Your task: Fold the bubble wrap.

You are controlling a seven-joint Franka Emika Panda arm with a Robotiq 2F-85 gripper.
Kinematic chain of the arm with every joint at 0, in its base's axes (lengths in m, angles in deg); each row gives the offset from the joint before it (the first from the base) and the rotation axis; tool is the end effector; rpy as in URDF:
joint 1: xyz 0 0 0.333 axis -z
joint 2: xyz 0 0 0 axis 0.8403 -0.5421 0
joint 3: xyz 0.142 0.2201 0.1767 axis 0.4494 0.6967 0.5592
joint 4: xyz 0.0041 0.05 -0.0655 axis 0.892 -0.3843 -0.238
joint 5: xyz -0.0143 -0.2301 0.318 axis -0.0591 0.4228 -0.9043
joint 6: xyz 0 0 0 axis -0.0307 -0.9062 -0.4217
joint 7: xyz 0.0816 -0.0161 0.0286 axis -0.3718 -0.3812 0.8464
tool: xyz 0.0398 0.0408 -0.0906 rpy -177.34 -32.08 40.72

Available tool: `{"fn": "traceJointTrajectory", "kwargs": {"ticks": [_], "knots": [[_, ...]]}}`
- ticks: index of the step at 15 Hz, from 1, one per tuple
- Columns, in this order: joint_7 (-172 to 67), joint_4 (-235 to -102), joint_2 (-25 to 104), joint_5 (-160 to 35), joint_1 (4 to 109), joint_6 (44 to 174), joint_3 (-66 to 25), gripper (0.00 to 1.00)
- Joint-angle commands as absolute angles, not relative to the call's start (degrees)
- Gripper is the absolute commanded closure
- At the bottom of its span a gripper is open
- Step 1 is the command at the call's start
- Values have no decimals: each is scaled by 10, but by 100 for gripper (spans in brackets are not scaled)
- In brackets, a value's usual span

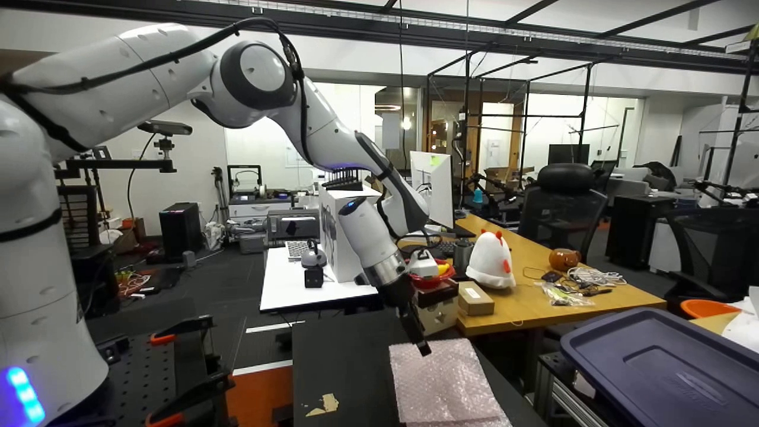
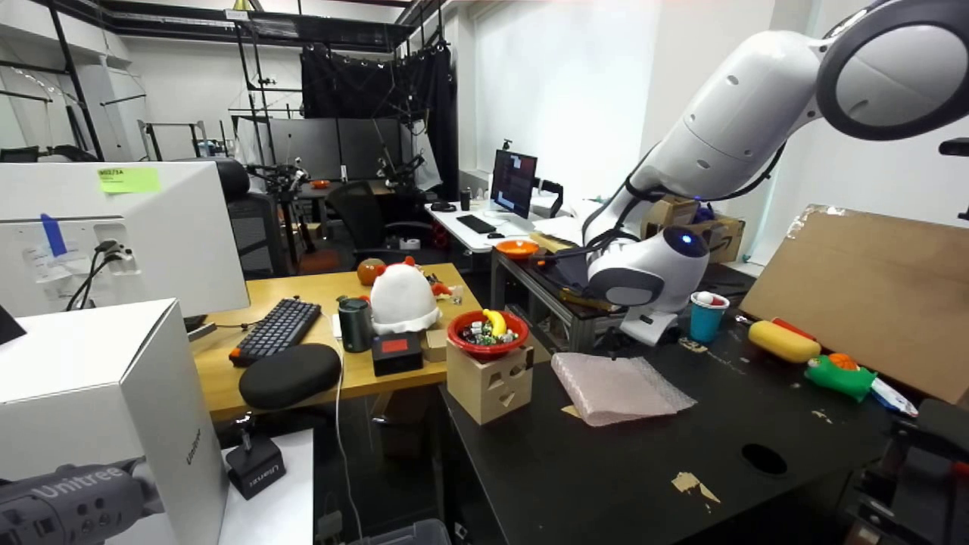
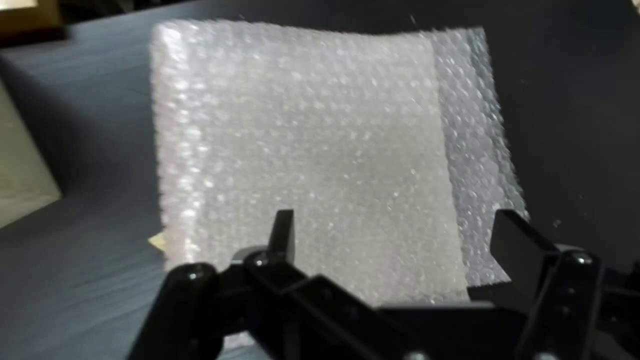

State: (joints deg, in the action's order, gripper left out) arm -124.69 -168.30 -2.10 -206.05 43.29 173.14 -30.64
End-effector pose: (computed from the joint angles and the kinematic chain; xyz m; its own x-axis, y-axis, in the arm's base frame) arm 0.5480 -0.0724 0.0572 -0.7671 0.4520 -0.4553 0.5593 0.8188 -0.1296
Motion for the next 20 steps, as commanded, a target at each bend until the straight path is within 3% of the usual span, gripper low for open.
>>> {"fn": "traceJointTrajectory", "kwargs": {"ticks": [1, 8, 17, 20], "knots": [[-1199, -1664, 11, -1994, 427, 1731, -287, 0], [-1048, -1657, 30, -1853, 498, 1719, -162, 0], [-713, -1683, -26, -1736, 763, 1729, 119, 0], [-592, -1702, -60, -1746, 809, 1729, 156, 0]]}}
